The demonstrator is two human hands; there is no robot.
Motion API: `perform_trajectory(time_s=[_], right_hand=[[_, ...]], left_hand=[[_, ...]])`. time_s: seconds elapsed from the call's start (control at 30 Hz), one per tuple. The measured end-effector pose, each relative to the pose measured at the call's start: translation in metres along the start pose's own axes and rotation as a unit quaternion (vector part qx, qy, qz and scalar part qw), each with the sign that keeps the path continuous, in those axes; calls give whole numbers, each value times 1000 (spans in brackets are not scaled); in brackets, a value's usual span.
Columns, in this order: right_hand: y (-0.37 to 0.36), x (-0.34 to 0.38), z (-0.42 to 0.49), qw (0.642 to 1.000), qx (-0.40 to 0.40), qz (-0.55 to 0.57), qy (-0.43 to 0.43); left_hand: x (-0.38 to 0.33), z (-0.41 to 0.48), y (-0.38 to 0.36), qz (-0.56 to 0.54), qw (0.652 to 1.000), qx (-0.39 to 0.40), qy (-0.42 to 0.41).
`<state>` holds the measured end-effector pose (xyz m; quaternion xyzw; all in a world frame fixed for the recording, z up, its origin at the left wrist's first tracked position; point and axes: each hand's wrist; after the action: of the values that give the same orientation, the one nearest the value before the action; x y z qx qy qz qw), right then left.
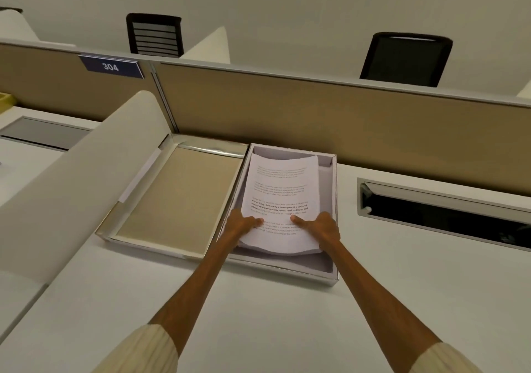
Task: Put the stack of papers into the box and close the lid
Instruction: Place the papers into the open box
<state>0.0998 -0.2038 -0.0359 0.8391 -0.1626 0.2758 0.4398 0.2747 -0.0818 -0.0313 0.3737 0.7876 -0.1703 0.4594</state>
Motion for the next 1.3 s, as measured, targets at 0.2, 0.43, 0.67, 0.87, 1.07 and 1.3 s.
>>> perform_trajectory(time_s=[0.2, 0.43, 0.67, 0.87, 1.07, 1.3], right_hand=[[-1, 0, 3, 999, 13, 0, -29], [2, -1, -1, 999, 17, -34, -37], [-8, 3, -17, 993, -65, -92, -41], [-29, 2, -43, 981, -160, -109, -14], [-34, -4, -53, 978, -150, -146, 18], [-21, 0, -57, 983, -120, -137, 1]], left_hand=[[7, -4, 2, 28, 997, 5, -69], [6, -3, 4, 43, 997, 21, -58], [-1, -11, 5, 177, 983, -15, -39], [20, -26, 0, 240, 960, -91, -108], [20, -32, -2, 238, 959, -100, -120], [17, -44, -4, 218, 966, -87, -108]])
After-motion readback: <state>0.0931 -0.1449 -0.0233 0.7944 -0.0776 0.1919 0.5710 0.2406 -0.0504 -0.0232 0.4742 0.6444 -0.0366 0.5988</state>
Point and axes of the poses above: each hand's wrist, its own z-axis towards the middle knuckle, its own y-axis out of the back of the hand, x = y × z, and after that the axes turned 12 degrees about -z, right-handed
